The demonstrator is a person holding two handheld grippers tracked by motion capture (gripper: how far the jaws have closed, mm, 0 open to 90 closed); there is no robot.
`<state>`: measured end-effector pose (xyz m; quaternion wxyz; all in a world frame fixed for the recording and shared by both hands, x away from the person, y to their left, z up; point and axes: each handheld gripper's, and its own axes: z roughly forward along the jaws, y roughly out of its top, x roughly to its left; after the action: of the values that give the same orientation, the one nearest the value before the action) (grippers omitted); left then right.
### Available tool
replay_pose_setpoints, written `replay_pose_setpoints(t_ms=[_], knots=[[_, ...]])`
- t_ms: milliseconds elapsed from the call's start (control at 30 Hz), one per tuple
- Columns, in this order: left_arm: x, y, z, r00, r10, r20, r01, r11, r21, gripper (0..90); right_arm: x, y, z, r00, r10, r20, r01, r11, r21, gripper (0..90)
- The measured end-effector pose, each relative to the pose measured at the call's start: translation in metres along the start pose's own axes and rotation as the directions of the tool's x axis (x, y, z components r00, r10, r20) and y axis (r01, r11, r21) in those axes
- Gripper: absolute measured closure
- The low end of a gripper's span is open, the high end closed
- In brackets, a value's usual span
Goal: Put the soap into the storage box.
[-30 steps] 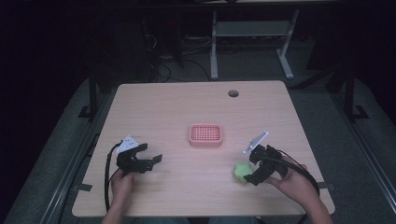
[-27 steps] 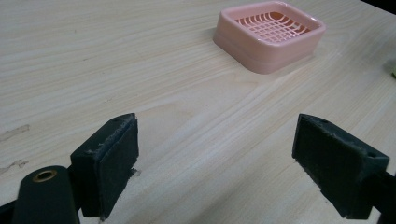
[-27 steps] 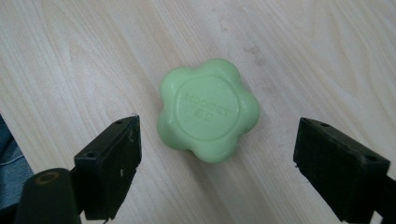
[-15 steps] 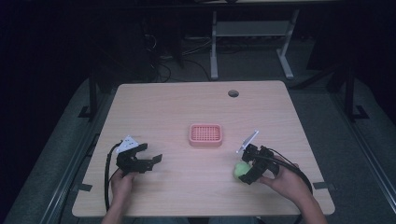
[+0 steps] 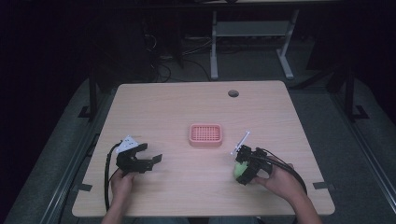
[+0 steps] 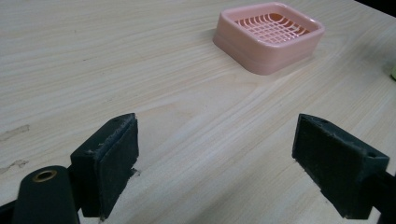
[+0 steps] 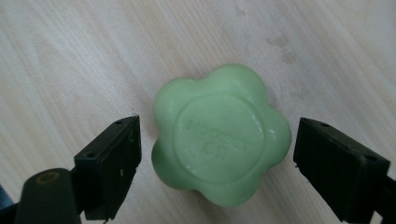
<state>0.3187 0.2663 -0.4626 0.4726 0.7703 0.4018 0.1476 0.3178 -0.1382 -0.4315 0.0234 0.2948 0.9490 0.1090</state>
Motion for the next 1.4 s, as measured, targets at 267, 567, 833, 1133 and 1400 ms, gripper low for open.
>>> replay_pose_setpoints(t_ms=[267, 567, 833, 1133, 1400], knots=[[0.000, 0.000, -0.001, 1.0000, 0.000, 0.000, 0.000, 1.0000, 0.001, 14.3, 0.000, 0.006, 0.007, 0.9999, -0.007, 0.012, 0.007, 0.999, 0.034, 15.4], [0.001, 0.000, -0.001, 1.0000, -0.004, 0.001, 0.004, 1.0000, -0.003, 14.3, 0.002, 0.008, 0.010, 0.9999, 0.001, 0.016, -0.002, 0.998, 0.058, 16.5], [0.001, 0.000, 0.000, 1.0000, -0.008, 0.002, 0.008, 0.9999, -0.007, 14.4, 0.003, 0.010, 0.013, 0.9999, -0.005, 0.015, 0.004, 0.997, 0.079, 21.7], [0.001, 0.000, 0.000, 0.9999, -0.012, 0.003, 0.012, 0.9999, -0.010, 14.3, 0.003, 0.011, 0.013, 0.9998, -0.004, 0.019, 0.002, 0.997, 0.079, 24.6], [0.001, 0.000, 0.000, 0.9999, -0.012, 0.004, 0.012, 0.9999, -0.012, 14.3, 0.002, 0.011, 0.013, 0.9998, -0.003, 0.020, 0.001, 0.997, 0.081, 25.3]])
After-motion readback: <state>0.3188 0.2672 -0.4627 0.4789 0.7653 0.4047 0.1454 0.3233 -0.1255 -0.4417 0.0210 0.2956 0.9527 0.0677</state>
